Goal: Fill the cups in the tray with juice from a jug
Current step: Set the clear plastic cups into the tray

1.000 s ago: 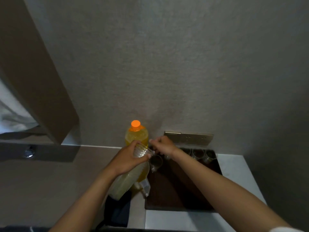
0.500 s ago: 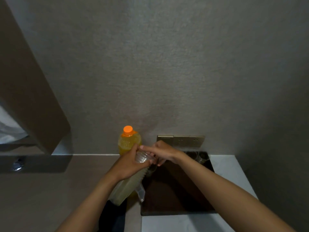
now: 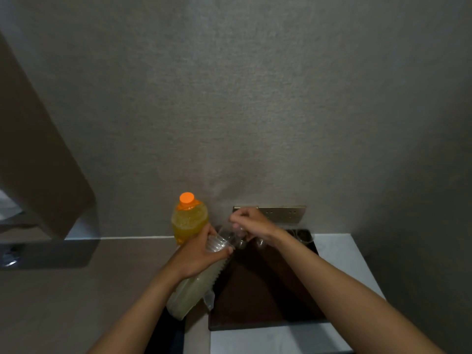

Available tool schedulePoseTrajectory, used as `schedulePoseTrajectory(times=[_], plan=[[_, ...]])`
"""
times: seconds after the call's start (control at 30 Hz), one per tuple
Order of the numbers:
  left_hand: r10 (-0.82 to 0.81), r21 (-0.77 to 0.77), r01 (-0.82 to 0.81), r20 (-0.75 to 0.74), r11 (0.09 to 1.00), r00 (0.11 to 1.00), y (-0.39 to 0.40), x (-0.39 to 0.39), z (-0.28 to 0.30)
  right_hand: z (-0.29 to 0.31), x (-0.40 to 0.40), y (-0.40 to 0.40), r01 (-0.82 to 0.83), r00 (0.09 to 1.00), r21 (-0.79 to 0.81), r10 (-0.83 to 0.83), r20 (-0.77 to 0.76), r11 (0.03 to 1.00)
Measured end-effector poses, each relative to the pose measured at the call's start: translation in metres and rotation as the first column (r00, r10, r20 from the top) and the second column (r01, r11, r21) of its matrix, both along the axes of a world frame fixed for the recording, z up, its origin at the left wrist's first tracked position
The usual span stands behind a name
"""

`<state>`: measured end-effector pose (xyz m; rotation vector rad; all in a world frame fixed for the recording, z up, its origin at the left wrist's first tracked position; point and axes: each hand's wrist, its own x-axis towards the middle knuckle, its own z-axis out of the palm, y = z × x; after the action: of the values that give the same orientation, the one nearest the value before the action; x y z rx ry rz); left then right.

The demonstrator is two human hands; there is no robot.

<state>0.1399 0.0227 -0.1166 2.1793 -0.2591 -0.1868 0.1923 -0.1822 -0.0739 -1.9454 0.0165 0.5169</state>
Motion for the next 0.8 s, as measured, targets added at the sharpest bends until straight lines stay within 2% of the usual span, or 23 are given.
schedulePoseTrajectory(times=[0.17,0.27,0.4,0.53,0.67,0.8], plan=[[0.011,-0.029,-0.012,-0.036,1.0,0.999,-0.002,0.0,-0.003,-0.007,0.007,-0.03,0.255,0.961,0.005,-0.254,0.106,0.967],[0.006,-0.065,-0.01,-0.065,0.998,0.998,-0.007,-0.002,-0.004,-0.033,0.01,-0.043,0.377,0.915,-0.141,-0.345,0.209,0.915],[-0.015,-0.107,0.005,-0.091,0.994,0.996,-0.017,-0.004,-0.009,-0.065,0.005,-0.05,0.306,0.942,-0.37,-0.225,0.247,0.877],[-0.017,-0.128,0.002,-0.112,0.992,0.994,-0.029,-0.007,-0.018,-0.091,0.0,-0.045,0.212,0.97,-0.385,-0.146,0.193,0.898],[-0.019,-0.163,-0.015,-0.209,0.987,0.978,-0.041,-0.016,-0.027,-0.112,-0.005,-0.04,0.129,0.988,-0.426,-0.077,0.136,0.896],[0.041,-0.185,-0.093,-0.269,0.978,0.962,-0.053,-0.022,-0.04,-0.133,-0.003,-0.035,0.076,0.997,-0.462,-0.065,0.038,0.883]])
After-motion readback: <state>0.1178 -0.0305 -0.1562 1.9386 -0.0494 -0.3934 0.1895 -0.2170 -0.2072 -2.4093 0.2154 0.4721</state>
